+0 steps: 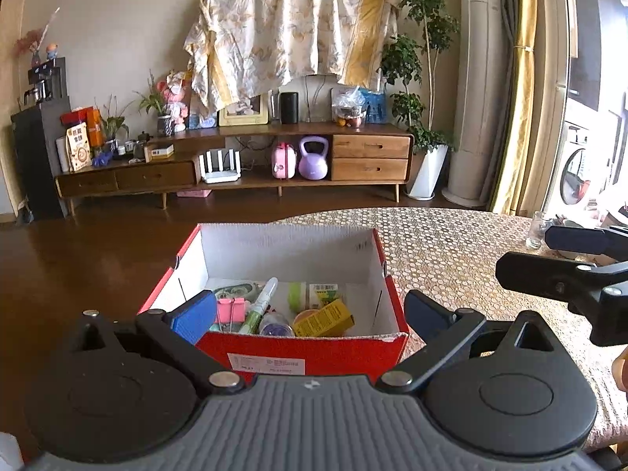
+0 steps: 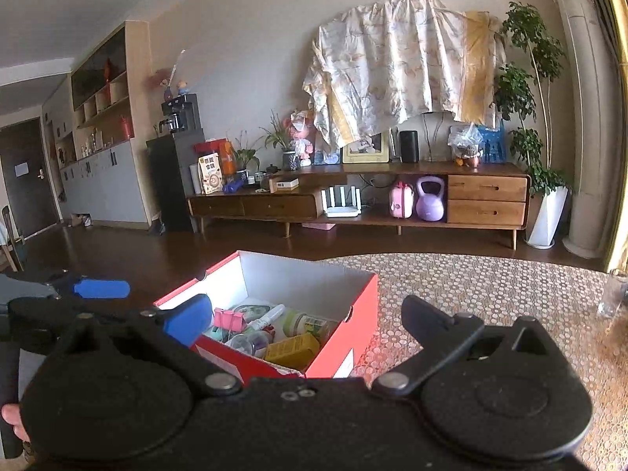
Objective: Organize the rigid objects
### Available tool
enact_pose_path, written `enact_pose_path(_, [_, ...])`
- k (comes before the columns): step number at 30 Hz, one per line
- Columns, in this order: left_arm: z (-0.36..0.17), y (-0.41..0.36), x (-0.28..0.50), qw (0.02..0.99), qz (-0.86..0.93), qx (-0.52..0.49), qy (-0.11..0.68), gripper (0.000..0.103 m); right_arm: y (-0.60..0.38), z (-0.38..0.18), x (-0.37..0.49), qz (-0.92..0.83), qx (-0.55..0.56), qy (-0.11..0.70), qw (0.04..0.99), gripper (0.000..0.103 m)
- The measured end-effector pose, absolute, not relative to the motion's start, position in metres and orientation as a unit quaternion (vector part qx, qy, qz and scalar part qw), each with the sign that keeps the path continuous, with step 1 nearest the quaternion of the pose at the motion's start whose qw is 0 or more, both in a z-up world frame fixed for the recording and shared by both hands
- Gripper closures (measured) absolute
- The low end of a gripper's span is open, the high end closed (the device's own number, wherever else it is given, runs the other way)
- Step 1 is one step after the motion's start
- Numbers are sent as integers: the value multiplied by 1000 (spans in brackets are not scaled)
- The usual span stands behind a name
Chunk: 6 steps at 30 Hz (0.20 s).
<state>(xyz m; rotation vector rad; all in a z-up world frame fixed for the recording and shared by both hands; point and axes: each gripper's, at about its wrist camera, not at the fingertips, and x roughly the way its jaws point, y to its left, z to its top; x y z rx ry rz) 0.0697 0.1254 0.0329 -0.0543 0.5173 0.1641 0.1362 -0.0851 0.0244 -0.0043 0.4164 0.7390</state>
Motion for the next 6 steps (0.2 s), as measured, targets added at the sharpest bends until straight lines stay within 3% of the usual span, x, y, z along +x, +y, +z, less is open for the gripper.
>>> enact_pose_path(6, [30,124,71,961,79,-28,262,1,-89,20,137,353,3,205,913,0])
